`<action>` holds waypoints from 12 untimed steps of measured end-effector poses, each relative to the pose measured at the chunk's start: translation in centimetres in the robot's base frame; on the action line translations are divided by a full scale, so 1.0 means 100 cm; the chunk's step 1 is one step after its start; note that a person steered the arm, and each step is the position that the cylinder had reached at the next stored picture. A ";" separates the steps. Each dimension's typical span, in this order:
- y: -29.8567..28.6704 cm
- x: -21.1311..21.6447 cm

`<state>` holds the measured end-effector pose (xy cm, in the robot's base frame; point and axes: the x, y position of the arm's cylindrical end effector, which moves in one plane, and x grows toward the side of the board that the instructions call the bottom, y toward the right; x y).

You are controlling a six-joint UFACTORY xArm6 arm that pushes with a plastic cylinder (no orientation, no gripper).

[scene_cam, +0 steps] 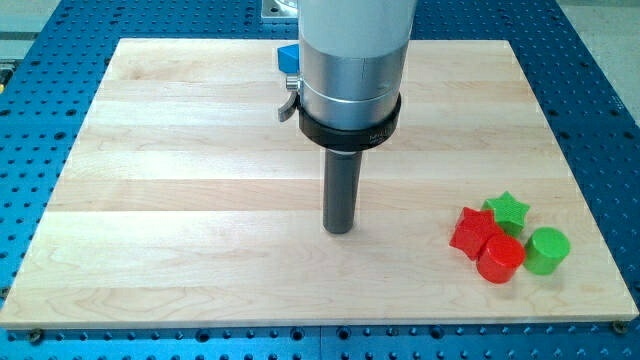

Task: Move the yellow heart to the top right of the board

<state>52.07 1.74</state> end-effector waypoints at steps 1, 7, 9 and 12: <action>-0.012 -0.013; -0.070 -0.071; -0.129 -0.187; -0.071 -0.304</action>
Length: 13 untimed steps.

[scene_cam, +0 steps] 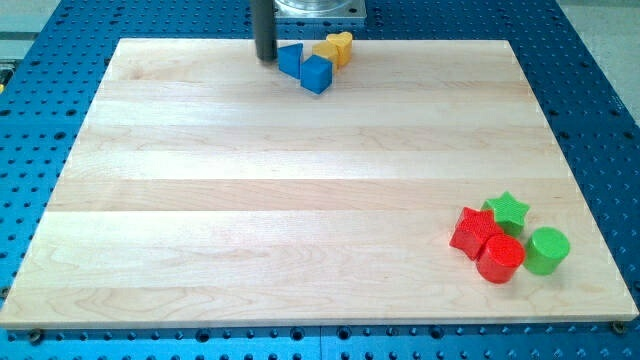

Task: Move the yellow heart to the top right of the board

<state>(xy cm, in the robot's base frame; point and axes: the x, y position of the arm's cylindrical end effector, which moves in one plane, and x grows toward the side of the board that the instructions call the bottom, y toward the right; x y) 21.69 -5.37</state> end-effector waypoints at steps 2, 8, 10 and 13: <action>0.131 0.000; 0.174 -0.013; 0.151 0.013; 0.246 0.029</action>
